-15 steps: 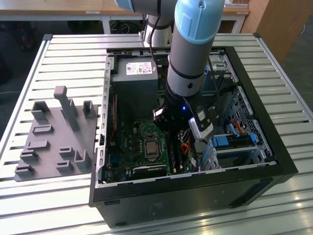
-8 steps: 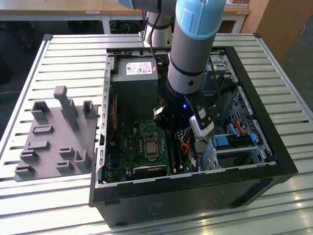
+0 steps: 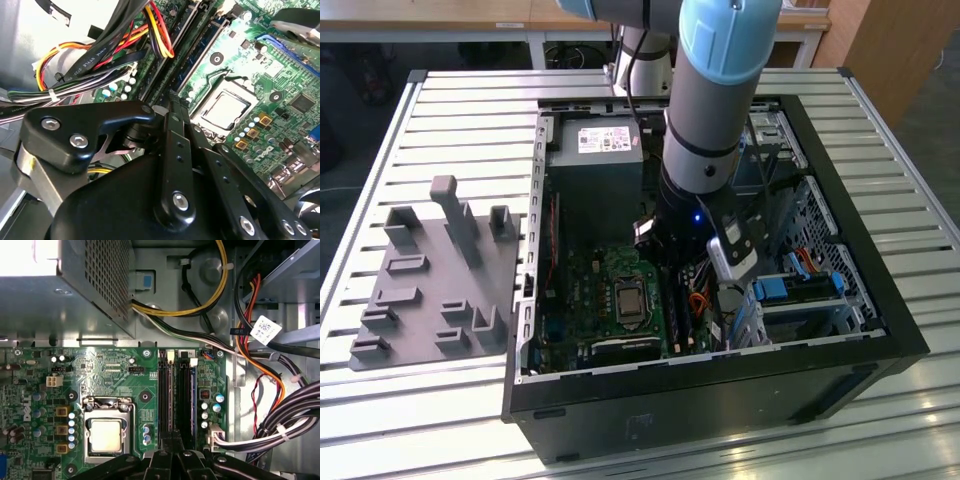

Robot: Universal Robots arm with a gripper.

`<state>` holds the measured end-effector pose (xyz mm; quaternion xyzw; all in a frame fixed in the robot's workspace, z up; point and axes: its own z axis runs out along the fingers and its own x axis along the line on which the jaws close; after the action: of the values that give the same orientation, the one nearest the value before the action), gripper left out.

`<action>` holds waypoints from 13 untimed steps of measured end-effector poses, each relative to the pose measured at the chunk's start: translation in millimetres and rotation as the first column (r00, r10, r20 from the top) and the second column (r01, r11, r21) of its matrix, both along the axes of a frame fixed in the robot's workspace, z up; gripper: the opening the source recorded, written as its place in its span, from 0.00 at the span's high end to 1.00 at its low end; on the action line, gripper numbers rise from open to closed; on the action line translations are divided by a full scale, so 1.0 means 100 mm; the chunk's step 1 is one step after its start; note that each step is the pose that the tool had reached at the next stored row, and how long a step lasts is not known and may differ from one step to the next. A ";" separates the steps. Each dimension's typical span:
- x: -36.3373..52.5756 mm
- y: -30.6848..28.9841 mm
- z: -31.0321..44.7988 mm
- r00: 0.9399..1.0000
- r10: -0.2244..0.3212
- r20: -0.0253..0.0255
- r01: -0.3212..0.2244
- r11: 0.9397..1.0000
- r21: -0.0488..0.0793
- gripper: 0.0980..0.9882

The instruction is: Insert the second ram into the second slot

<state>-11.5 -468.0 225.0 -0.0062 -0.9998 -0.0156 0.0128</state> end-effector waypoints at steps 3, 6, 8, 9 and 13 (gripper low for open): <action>0.000 0.000 -0.015 1.000 0.000 0.000 0.000 1.000 0.001 0.99; 0.001 0.000 -0.031 1.000 0.000 0.000 0.000 1.000 0.001 0.99; 0.000 -0.001 -0.043 1.000 0.000 -0.001 0.000 1.000 0.000 0.99; 0.000 -0.001 -0.049 1.000 0.000 -0.001 0.000 1.000 0.000 0.99; 0.000 -0.001 -0.084 1.000 0.000 -0.002 0.000 1.000 0.000 0.99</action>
<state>-11.5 -468.1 216.5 -0.0062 -0.9998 -0.0156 0.0136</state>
